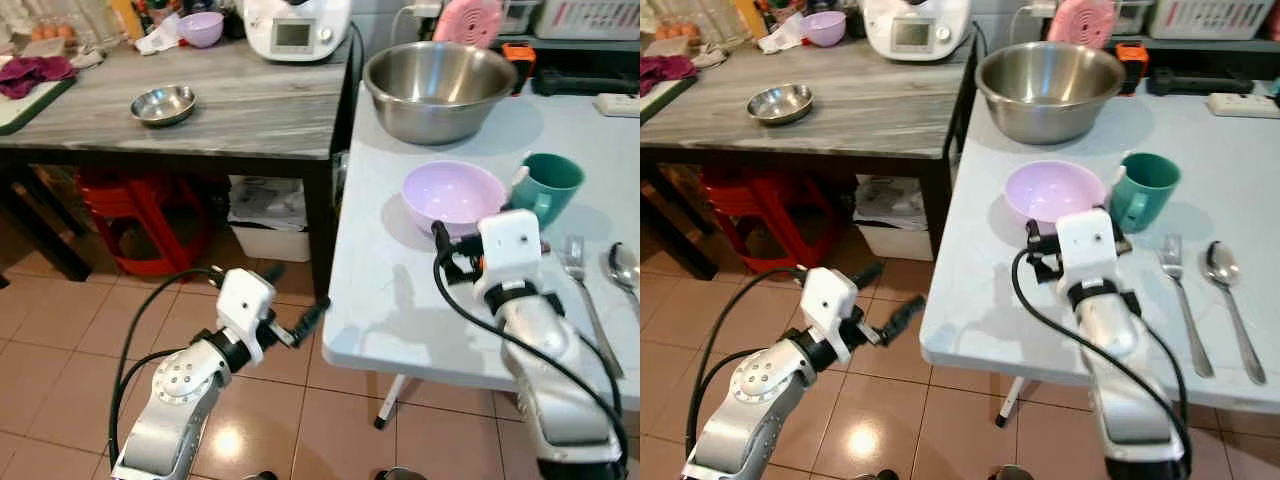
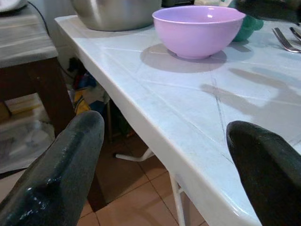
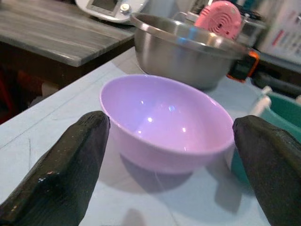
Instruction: Setting the table
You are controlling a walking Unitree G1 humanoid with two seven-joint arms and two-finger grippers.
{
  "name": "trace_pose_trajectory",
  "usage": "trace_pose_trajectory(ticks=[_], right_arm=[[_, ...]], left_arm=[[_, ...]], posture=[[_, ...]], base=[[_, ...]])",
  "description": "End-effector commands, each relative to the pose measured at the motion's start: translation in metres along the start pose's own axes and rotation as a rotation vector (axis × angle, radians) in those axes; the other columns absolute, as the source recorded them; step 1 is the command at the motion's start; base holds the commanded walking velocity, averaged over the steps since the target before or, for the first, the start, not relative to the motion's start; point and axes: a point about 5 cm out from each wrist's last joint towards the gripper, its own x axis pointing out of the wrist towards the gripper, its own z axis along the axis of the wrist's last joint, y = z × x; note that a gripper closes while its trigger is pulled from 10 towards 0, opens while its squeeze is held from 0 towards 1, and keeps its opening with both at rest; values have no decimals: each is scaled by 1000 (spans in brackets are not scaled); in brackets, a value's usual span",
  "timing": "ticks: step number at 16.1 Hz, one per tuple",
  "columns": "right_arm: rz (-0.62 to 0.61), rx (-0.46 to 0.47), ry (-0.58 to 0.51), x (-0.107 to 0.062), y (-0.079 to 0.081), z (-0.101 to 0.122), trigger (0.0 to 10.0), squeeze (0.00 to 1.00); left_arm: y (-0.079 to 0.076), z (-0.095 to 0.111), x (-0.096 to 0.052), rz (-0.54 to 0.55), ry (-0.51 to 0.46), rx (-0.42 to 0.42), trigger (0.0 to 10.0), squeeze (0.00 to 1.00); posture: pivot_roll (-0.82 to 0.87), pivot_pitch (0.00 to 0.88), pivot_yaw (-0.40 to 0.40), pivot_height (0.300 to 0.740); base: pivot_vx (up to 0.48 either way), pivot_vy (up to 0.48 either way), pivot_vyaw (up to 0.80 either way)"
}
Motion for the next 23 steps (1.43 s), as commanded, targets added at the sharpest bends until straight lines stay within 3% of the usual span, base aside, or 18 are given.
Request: trace_pose_trajectory(ticks=[1,6,14,15,16,23], right_arm=[[51,-54,16,6,0,2,10000,0],[187,-157,104,29,-10,0,10000,0],[355,-263,143,58,-9,4,10000,0],[368,-278,168,58,-9,-1,353,0],[378,-274,201,58,-11,-6,0,0],[402,-341,232,58,-22,-11,0,0]], left_arm=[[-1,4,-2,-23,-2,32,10000,0],[-6,4,0,-31,-6,9,10000,0],[-5,5,-2,-28,-7,4,10000,0],[-4,5,-2,-25,-6,-1,10000,0],[-5,4,-2,-31,-7,-5,10000,0],[-7,7,-2,-56,-27,-10,10000,0]], posture=[[-193,174,63,740],[-187,192,62,740],[-177,195,52,740],[-176,194,51,740],[-174,192,47,740],[-178,180,50,740]], base=[[0,0,0],[0,0,0],[0,0,0],[0,0,0],[0,0,0],[0,0,0]])
